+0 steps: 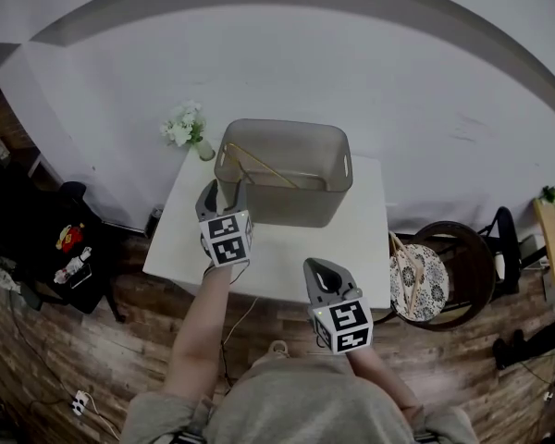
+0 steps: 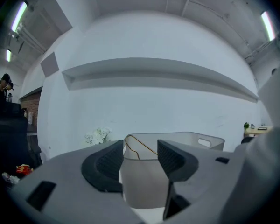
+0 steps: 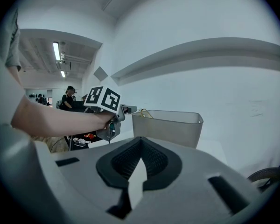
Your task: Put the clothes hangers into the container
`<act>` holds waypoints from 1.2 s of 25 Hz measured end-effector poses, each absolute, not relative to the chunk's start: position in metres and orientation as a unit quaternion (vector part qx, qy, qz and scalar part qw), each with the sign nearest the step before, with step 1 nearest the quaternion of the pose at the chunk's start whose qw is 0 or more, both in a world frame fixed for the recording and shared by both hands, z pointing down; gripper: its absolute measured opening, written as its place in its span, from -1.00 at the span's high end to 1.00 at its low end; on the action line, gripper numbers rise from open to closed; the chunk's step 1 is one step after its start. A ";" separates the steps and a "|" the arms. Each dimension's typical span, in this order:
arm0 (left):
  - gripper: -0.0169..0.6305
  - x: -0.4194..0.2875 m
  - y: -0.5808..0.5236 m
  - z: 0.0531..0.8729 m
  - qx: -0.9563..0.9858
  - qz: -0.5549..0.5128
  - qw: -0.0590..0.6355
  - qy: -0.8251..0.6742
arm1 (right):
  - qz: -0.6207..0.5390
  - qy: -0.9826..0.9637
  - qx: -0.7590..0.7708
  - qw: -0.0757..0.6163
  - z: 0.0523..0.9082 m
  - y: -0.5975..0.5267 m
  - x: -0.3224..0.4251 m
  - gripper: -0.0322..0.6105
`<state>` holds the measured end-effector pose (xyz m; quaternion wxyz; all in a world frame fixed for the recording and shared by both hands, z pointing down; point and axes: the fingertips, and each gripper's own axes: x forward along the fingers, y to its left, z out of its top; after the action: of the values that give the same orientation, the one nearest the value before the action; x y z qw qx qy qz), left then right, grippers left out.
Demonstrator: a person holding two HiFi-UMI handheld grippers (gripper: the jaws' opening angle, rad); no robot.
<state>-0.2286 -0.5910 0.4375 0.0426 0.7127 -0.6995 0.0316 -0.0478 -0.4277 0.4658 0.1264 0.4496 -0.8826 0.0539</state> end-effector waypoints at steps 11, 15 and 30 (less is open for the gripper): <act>0.31 -0.198 -0.522 0.433 0.716 0.017 0.059 -0.695 | 0.047 -0.883 0.450 0.123 0.457 -0.378 -0.020 0.90; 0.41 -0.178 -0.488 0.430 0.722 0.016 0.064 -0.689 | 0.045 -0.885 0.448 0.118 0.454 -0.355 -0.005 0.90; 0.88 -0.122 -0.327 0.439 0.716 0.004 0.072 -0.694 | 0.038 -0.889 0.445 0.101 0.454 -0.249 0.044 0.90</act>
<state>-0.1219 -0.3271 0.4392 0.0723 0.7159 -0.6944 0.0044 0.0440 -0.2493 0.4545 0.1011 0.4450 -0.8890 0.0383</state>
